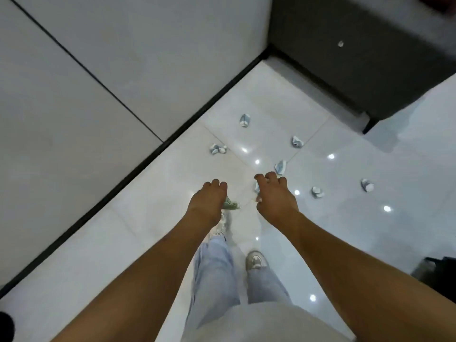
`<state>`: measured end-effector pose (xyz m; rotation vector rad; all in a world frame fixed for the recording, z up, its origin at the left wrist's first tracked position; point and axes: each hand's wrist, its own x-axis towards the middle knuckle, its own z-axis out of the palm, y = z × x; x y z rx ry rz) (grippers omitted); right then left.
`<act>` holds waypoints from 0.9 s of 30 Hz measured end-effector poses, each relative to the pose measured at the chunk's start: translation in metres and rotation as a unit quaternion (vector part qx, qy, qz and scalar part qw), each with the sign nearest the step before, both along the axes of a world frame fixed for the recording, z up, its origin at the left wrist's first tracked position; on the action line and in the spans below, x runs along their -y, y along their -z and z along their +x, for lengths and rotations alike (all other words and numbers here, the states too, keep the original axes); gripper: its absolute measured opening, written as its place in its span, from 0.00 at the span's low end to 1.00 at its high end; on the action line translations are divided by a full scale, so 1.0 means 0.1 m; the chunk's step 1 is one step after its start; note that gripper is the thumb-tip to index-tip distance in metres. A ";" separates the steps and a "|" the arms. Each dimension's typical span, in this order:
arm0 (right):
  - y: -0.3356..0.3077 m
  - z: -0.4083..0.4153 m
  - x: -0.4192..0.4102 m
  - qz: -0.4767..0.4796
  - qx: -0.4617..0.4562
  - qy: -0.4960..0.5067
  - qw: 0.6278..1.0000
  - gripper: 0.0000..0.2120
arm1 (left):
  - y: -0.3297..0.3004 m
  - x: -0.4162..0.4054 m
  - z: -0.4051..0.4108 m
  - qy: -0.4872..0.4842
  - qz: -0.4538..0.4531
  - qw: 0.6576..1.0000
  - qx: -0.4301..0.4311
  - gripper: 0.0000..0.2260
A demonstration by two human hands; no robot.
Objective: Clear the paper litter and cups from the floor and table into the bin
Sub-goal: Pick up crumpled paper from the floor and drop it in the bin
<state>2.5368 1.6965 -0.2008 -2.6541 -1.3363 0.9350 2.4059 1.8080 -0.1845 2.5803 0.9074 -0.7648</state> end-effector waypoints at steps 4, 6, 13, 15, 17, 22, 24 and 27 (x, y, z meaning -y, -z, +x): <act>-0.26 -0.75 -0.06 -0.010 0.004 -0.111 0.994 0.27 | -0.23 0.24 -1.03 -0.127 0.000 0.992 -0.012 0.19; -0.36 -1.20 -0.14 -0.016 0.006 -0.178 0.984 0.27 | -0.33 0.37 -1.59 -0.190 -0.001 0.982 -0.017 0.19; -0.58 -3.06 -0.59 -0.016 0.025 -0.364 0.931 0.26 | -0.55 0.59 -3.59 -0.357 0.024 0.934 -0.012 0.19; -0.60 -3.74 -0.73 -0.015 0.023 -0.412 0.911 0.26 | -0.59 0.65 -4.23 -0.401 0.027 0.916 -0.014 0.19; -0.62 -4.40 -0.83 -0.011 0.019 -0.441 0.897 0.25 | -0.61 0.71 -4.84 -0.436 0.032 0.899 -0.009 0.19; -0.68 -5.74 -0.93 0.003 0.004 -0.510 0.860 0.25 | -0.67 0.92 -6.03 -0.503 0.037 0.864 -0.013 0.20; -0.68 -6.49 -0.93 0.008 -0.003 -0.560 0.828 0.25 | -0.68 1.06 -6.70 -0.545 0.042 0.837 -0.021 0.20; -0.71 -7.29 -0.94 0.004 -0.009 -0.614 0.789 0.26 | -0.70 1.21 -7.39 -0.594 0.041 0.803 -0.023 0.20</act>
